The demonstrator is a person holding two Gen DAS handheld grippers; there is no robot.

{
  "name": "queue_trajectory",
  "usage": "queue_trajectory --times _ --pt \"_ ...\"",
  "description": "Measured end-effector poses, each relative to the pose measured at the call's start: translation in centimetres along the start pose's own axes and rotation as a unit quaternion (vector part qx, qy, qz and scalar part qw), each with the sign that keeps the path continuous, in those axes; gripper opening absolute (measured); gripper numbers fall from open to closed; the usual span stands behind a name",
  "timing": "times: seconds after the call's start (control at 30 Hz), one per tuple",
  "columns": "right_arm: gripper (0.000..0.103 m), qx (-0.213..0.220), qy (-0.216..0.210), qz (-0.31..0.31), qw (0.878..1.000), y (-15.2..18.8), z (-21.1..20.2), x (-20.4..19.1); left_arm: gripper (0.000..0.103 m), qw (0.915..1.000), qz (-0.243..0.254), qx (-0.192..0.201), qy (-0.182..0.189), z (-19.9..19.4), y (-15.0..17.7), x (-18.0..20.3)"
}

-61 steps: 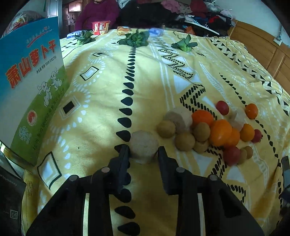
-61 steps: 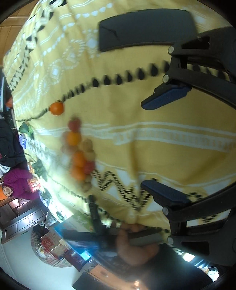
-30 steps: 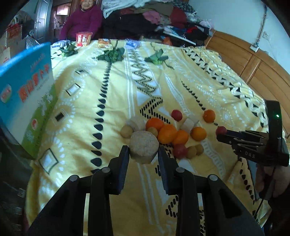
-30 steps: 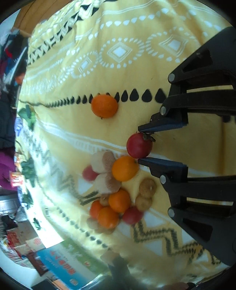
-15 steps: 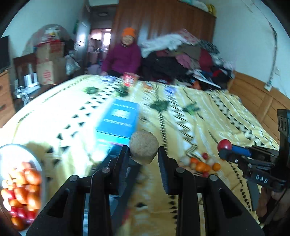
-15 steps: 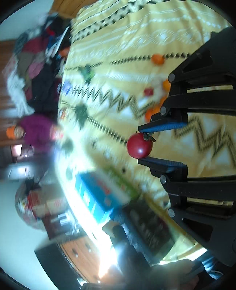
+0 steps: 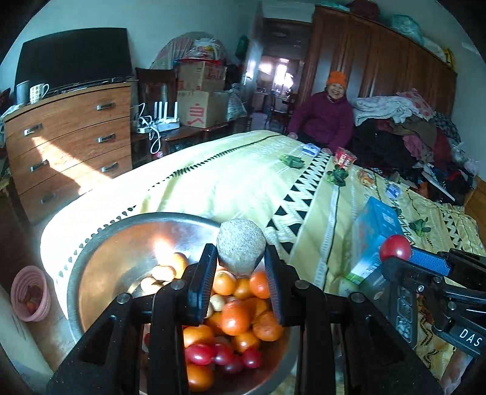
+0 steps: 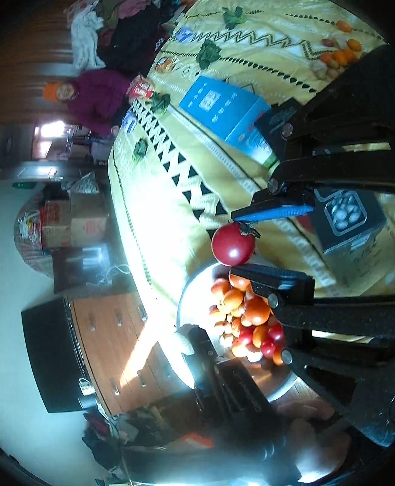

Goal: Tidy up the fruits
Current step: 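Carry the tomato and pale fruit in both grippers to the steel bowl, then open both grippers to drop the tomato and pale fruit into the bowl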

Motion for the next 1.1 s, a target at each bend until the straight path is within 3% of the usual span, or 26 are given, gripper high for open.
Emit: queue_trajectory --times 0.27,0.87,1.03,1.1 --pt "0.028 -0.036 -0.024 -0.028 0.999 -0.2 4.5 -4.2 0.033 0.9986 -0.035 -0.035 -0.018 2.2 2.4 -4.9" --pt "0.030 -0.087 -0.042 -0.017 0.995 0.9 8.1 -7.1 0.033 0.9964 -0.052 -0.061 -0.028 4.2 4.0 -7.2" --pt "0.031 -0.094 -0.042 -0.023 0.994 1.0 8.5 -7.5 0.050 0.9958 -0.060 -0.060 -0.035 4.4 4.0 -7.6" --pt "0.045 -0.089 -0.037 -0.023 0.995 0.9 8.3 -7.5 0.053 0.9954 -0.064 -0.062 -0.037 4.4 4.1 -7.8"
Point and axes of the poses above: each gripper's, at about its wrist camera, not at the fingertips, and z roughly the way its jaws point, x to its right, y to its underside, the point moved 8 cm from there along z, roughly the way its jaws point
